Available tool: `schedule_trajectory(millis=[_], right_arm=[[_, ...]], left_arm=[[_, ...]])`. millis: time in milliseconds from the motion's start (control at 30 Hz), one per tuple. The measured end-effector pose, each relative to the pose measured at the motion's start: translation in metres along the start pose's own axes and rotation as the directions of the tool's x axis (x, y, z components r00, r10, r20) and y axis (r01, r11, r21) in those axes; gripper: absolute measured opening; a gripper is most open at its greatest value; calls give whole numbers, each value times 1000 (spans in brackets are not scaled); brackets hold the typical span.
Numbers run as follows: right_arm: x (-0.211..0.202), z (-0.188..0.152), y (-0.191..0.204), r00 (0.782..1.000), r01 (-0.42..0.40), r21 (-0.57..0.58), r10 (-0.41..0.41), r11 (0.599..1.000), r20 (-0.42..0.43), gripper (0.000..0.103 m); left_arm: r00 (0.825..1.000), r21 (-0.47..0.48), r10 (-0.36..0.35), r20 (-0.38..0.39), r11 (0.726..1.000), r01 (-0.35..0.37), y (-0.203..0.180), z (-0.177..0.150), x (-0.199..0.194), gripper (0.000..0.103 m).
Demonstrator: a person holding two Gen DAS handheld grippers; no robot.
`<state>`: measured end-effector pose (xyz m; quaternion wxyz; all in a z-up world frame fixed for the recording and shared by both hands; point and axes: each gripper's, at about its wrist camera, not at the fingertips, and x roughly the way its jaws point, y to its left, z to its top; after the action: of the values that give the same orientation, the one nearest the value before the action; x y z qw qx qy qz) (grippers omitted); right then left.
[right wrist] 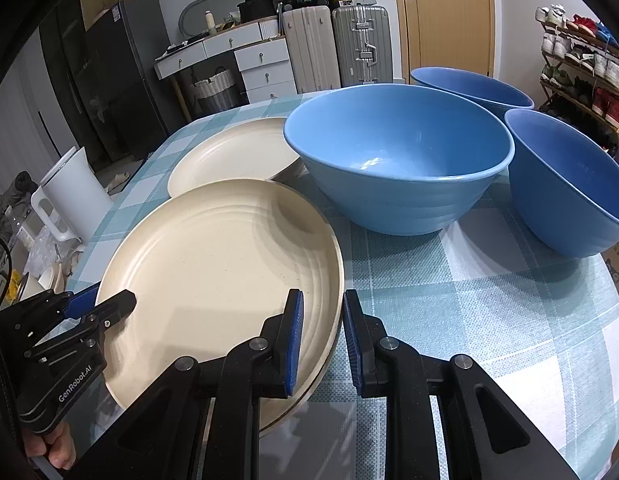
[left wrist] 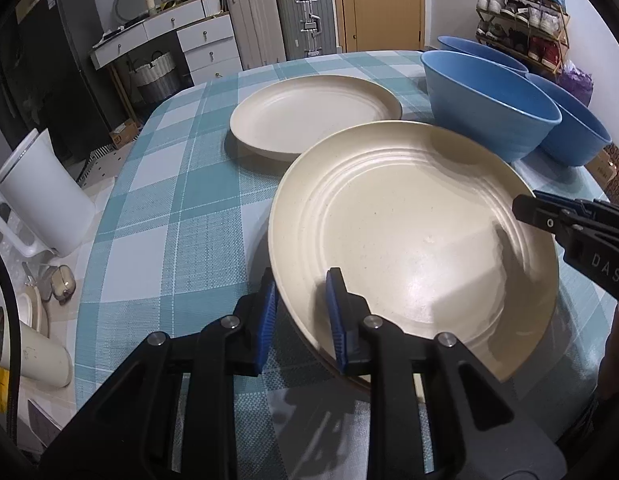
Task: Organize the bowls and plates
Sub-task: 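Carry the cream plate with the right gripper onto another cream plate, then open the right gripper and release the cream plate onto the stack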
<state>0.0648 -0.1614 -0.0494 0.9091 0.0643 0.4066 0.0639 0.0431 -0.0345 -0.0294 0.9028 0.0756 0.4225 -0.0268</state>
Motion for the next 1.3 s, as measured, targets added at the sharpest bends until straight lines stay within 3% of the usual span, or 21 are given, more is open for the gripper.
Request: schedule_trajectory(millis=[600,833,1033,1167,1300], right_arm=[[3,-2,4,1000,12,-12,-12,1000,2,21],[4,-4,2,1000,12,-15,-12,1000,-2,21],[2,-1,-2,1000,4,-5,-4,1000,-8,29],[-5,0,-7,1000,-18,6,18,1000,2,43],[-15,1,-13,999,-42,18,41,999,27,55]], left_arm=[[998,64,54,-38,997,-52,-10,-4,8,23],[998,57,40,-44,998,-38,-7,-4,10,23],[998,8,-17,-65,1000,18,4,-2,11,27],[998,-22,-40,-47,999,39,10,0,6,38],[997,-69,-74,-7,995,73,20,4,-5,58]])
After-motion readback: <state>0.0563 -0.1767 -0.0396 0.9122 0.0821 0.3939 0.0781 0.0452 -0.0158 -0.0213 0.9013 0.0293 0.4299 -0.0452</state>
